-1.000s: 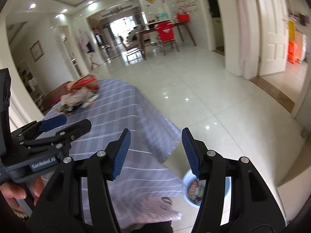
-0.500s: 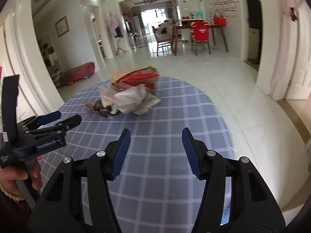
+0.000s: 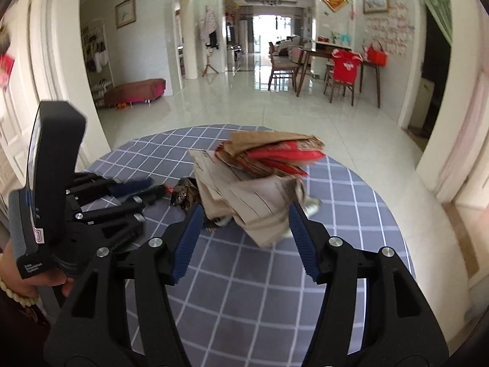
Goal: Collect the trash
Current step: 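Grasp the white tag card with the left tool while the right tool grasps the folded newspaper, then carry both items over the blue bucket and open both tools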
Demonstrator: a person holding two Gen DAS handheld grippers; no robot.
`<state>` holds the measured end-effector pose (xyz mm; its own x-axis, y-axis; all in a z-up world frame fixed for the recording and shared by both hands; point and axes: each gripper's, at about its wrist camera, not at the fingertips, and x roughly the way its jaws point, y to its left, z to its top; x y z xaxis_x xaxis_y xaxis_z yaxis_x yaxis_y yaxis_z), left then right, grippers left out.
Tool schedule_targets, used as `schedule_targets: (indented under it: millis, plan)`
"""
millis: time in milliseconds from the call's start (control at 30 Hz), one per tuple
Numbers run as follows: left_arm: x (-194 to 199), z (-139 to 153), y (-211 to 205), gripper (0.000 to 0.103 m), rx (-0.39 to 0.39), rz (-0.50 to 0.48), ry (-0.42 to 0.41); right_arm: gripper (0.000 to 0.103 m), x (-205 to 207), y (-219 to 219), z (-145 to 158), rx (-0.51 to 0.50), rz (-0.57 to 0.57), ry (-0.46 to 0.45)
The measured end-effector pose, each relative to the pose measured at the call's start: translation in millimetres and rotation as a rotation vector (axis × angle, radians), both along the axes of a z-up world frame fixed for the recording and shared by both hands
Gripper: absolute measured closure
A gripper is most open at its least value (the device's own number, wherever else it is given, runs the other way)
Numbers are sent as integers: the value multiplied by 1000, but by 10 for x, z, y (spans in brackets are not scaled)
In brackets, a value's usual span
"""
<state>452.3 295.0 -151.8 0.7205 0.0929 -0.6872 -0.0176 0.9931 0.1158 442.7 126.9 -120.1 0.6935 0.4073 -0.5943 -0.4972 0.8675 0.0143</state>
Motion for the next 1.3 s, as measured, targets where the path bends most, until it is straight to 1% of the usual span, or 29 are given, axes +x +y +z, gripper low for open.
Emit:
schedule_targets:
  millis: [33, 100, 133, 200, 233, 267, 300, 333, 367, 400, 433, 500, 567, 667, 800, 933, 1100, 1300]
  plan:
    - [-18, 16, 18, 103, 0, 11, -9, 44, 33, 66, -29, -22, 14, 4]
    - [-71, 70, 82, 103, -44, 22, -16, 44, 82, 175, -70, -52, 37, 11]
    - [-105, 98, 119, 103, -67, 28, -23, 44, 114, 252, -103, -87, 45, 6]
    - [-158, 123, 162, 103, -76, 36, -30, 44, 173, 368, -161, -146, 45, -16]
    - [-206, 139, 185, 103, -80, 42, -35, 51, 221, 396, -155, -166, 43, -18]
    - [-242, 152, 199, 103, -86, 46, -37, 63, 256, 425, -180, -180, 39, -18]
    - [-296, 176, 216, 103, -96, 50, -43, 78, 284, 436, -202, -185, 41, -11]
    - [-299, 197, 227, 103, -103, 50, -48, 80, 322, 470, -225, -196, 51, 8]
    - [-350, 226, 234, 103, -109, 50, -55, 84, 330, 489, -232, -204, 52, 6]
    - [-390, 269, 229, 103, -113, 56, -63, 91, 320, 502, -219, -206, 57, -4]
    - [-439, 299, 232, 103, -119, 57, -70, 93, 298, 497, -191, -196, 62, -3]
    - [-516, 361, 221, 103, -129, 56, -84, 95, 240, 444, -107, -156, 74, 8]
    - [-618, 439, 232, 103, -142, 55, -101, 97, 89, 393, 46, -124, 88, -13]
    - [-768, 580, 228, 103, -163, 58, -125, 99, -118, 333, 237, -81, 112, -22]
    - [-968, 728, 132, 103, -182, 48, -153, 99, -378, 209, 485, -19, 133, -18]
    - [-1168, 855, 19, 103, -193, 38, -176, 100, -564, 57, 642, 20, 127, -15]
    - [-1380, 985, -242, 103, -189, 10, -195, 100, -783, -187, 776, 68, 118, -11]
    - [-1558, 1109, -647, 103, -187, -42, -208, 100, -1047, -701, 923, 134, 88, -25]
